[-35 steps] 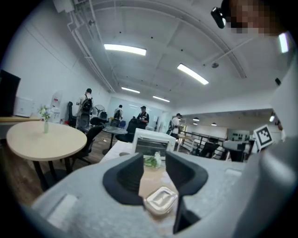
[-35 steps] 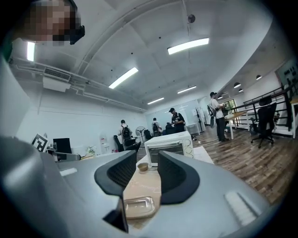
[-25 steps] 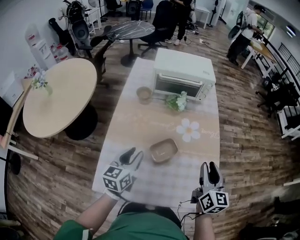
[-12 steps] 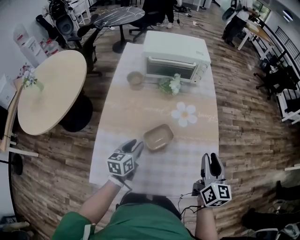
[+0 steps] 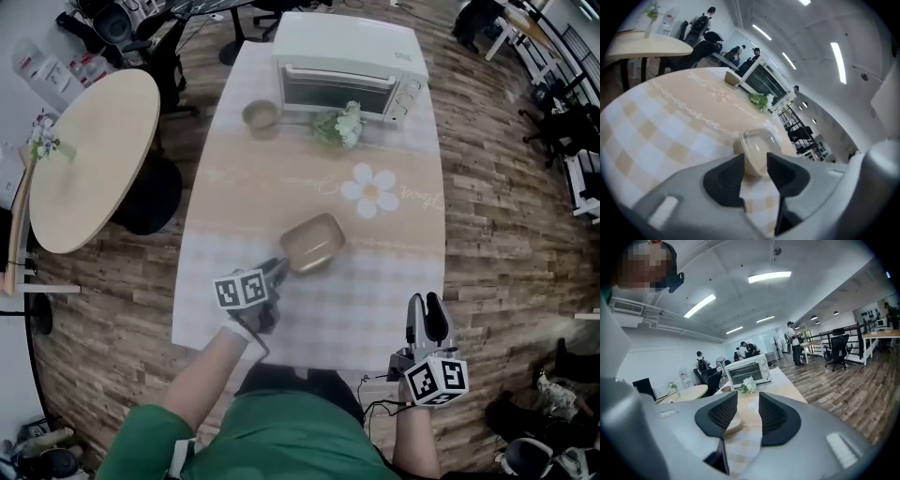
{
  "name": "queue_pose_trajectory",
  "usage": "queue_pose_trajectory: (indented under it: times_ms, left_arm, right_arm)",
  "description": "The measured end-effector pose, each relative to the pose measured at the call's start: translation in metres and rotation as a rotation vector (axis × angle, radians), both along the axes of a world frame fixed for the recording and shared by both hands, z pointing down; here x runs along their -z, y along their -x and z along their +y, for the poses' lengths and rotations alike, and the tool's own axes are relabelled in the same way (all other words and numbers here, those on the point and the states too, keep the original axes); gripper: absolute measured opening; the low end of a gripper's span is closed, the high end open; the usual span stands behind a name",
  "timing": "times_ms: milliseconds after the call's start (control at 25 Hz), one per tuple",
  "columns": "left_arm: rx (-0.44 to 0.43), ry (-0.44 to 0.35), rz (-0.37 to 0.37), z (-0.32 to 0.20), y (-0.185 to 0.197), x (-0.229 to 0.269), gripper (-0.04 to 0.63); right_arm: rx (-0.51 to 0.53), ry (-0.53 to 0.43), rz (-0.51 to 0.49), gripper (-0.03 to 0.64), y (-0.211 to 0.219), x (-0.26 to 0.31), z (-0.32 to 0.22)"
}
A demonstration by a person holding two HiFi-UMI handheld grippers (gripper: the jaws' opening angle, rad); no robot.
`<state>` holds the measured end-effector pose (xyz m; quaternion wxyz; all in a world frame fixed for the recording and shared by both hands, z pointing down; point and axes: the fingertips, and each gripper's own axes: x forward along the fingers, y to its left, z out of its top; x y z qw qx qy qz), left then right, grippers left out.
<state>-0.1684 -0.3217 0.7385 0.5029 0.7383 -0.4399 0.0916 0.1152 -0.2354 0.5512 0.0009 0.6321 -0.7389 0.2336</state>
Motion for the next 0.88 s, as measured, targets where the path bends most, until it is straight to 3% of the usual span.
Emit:
queue_pose_trajectory:
  times_ms: [160, 400, 640, 880]
  left_arm:
    - [0.045, 0.054, 0.058, -0.011, -0.003, -0.014, 0.149]
    - [0.060, 0.077, 0.050, -0.019, -0.004, -0.023, 0.109]
    - [0.091, 0.126, 0.090, -0.017, -0.006, -0.032, 0.078]
    - [0.100, 0.123, 0.098, -0.020, -0.004, -0.029, 0.060]
  right_arm:
    - [-0.010, 0.014, -0.004, 0.143, -0.007, -0.012, 0.003]
    - [-0.006, 0.018, -0.004, 0.143, -0.011, -0.016, -0.001]
    - [0.001, 0.036, -0.005, 0.143, -0.010, -0.016, -0.003]
    - [0.005, 0.044, -0.005, 0.143, -0.013, -0.019, -0.001]
